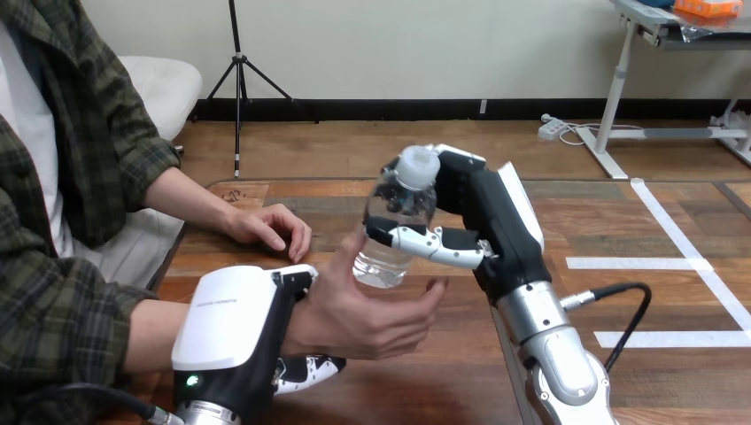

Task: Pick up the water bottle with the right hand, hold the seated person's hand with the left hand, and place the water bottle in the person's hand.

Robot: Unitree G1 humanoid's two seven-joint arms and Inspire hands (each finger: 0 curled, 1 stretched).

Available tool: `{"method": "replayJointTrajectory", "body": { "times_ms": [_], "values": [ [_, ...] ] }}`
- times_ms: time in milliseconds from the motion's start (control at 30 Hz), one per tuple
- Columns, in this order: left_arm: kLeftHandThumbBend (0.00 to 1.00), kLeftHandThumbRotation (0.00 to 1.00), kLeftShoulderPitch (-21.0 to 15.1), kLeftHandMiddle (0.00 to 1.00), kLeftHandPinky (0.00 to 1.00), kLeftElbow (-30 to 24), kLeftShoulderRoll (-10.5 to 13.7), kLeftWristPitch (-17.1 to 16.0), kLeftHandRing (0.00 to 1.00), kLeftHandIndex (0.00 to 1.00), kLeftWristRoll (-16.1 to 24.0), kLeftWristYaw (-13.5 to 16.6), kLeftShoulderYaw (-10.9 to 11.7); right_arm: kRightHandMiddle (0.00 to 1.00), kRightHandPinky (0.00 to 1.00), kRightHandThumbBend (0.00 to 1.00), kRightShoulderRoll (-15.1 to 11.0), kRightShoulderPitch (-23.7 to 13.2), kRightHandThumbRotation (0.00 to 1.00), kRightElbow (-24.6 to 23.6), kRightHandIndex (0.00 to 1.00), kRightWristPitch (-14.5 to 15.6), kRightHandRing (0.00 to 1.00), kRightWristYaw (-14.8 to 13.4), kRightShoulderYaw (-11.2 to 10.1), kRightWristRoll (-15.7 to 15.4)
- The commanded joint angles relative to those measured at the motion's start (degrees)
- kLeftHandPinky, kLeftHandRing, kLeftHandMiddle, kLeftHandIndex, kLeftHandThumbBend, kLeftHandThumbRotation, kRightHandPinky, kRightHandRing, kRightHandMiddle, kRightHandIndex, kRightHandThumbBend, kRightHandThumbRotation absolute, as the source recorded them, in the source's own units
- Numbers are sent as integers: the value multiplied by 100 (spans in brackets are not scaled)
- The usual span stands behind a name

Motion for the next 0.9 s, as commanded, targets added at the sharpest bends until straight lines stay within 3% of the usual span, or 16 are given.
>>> {"method": "replayJointTrajectory", "body": {
  "times_ms": [0,867],
  "values": [
    [77,0,-178,46,39,-326,-91,-350,43,49,31,10,-251,51,40,66,57,-488,0,-458,52,-30,47,95,32,116],
    [76,0,-102,47,40,-419,-156,-307,44,49,74,-107,-243,50,38,63,39,-230,0,-912,52,15,45,430,90,306]
  ]
}}
